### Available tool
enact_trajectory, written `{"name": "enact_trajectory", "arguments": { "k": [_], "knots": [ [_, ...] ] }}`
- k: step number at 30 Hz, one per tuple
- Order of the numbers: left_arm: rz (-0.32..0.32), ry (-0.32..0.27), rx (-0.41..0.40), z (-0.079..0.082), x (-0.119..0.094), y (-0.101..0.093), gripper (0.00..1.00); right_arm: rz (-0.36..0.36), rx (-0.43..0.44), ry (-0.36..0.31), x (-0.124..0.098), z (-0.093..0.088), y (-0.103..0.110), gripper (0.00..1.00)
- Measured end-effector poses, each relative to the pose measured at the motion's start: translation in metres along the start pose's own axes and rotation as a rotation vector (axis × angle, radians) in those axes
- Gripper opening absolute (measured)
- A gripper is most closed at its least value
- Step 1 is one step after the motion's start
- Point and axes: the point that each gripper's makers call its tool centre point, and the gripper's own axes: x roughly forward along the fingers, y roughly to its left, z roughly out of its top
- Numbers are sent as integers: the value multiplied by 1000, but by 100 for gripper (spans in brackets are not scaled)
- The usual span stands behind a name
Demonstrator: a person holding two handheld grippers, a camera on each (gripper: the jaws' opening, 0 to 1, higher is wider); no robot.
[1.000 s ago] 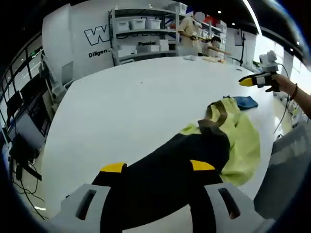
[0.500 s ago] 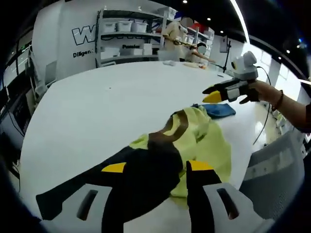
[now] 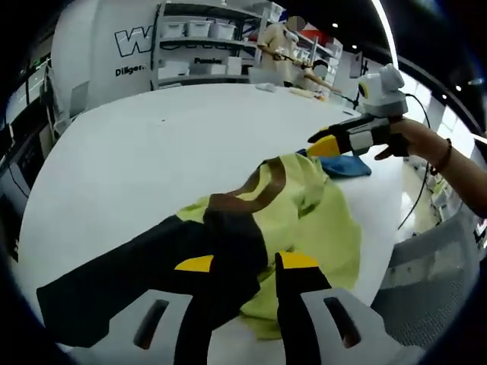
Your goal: Fold the garment on the visible template until the final outline fits inside the template.
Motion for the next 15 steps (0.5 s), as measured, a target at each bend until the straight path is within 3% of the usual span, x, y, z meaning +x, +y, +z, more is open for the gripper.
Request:
{"name": "enact_trajectory", "arguments": {
  "k": [11, 15],
  "knots": [
    [-2, 27, -21, -10, 4, 6, 7, 30, -65, 49, 5, -15, 2, 0],
    [0, 21, -17, -9, 3, 7, 2, 39, -85, 49, 4, -16, 4, 0]
  ]
}}
